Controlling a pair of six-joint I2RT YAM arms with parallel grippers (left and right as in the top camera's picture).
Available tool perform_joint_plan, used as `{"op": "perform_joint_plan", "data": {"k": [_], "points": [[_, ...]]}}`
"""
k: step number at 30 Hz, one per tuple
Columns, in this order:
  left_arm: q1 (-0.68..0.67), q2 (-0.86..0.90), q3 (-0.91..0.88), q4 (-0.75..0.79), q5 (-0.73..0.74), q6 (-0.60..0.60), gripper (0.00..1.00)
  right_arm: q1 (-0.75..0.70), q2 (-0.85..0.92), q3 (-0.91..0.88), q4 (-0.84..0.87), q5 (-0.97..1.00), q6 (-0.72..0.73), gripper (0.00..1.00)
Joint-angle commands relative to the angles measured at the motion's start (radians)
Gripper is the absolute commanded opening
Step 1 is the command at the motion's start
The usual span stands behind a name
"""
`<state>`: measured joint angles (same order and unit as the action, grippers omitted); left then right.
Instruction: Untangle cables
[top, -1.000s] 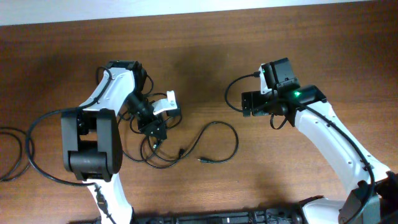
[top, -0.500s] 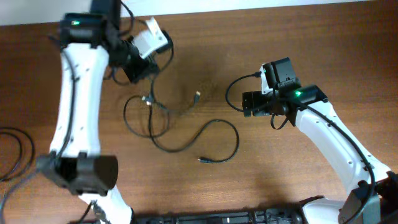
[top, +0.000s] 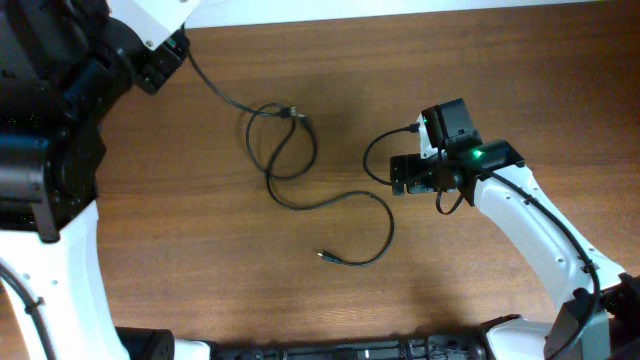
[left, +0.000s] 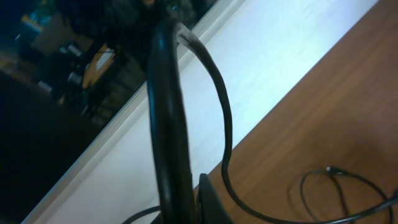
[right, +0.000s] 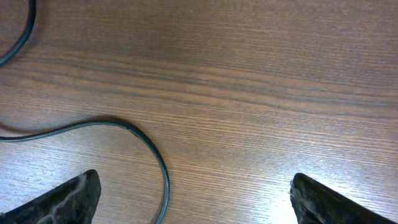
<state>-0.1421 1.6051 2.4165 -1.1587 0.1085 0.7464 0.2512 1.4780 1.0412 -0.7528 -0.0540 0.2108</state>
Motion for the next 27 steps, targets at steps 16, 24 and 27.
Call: {"op": "perform_joint_plan", "data": {"k": [16,24,27], "points": [[0.427,0.252,0.006,0.04,-0.647,-0.567,0.0,-0.004,-0.013,-0.006,0.001,-0.028,0.008,0.96],[0.544,0.606,0.006,0.01,-0.647,-0.734,0.01,-0.004,-0.013,-0.007,-0.005,-0.028,0.008,0.96],[0.563,0.726,0.006,0.006,-0.647,-0.735,0.0,-0.004,-0.013,-0.008,-0.002,-0.028,0.008,0.96]]}}
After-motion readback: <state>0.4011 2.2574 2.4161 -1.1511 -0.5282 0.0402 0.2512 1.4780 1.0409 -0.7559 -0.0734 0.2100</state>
